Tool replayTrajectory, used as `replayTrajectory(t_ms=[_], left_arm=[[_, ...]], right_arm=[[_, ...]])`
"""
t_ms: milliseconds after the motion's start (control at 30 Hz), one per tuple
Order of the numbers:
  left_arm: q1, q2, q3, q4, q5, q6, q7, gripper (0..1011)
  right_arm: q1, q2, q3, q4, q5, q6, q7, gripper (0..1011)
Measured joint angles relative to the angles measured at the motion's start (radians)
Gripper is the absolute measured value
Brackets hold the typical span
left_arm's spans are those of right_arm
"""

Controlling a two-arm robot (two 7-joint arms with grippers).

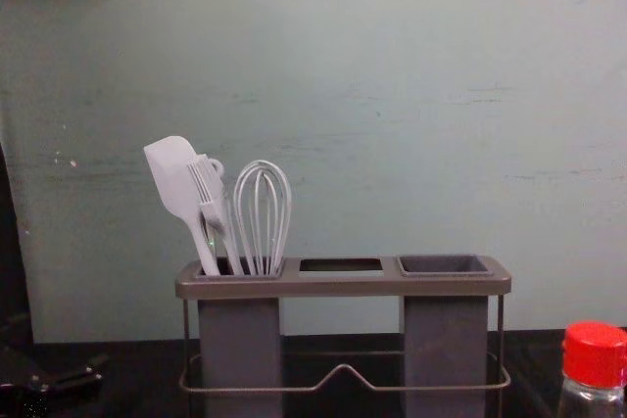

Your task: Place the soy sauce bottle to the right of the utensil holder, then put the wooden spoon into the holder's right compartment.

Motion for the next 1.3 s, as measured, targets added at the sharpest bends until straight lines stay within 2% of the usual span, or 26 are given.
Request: replayTrajectory(t_ms=[1300], left_arm=[[0.000, 0.000, 0.000, 0.000, 0.000, 0.000, 0.000, 1012]], right_arm=[[0.000, 0.000, 0.000, 0.000, 0.000, 0.000, 0.000, 1002]])
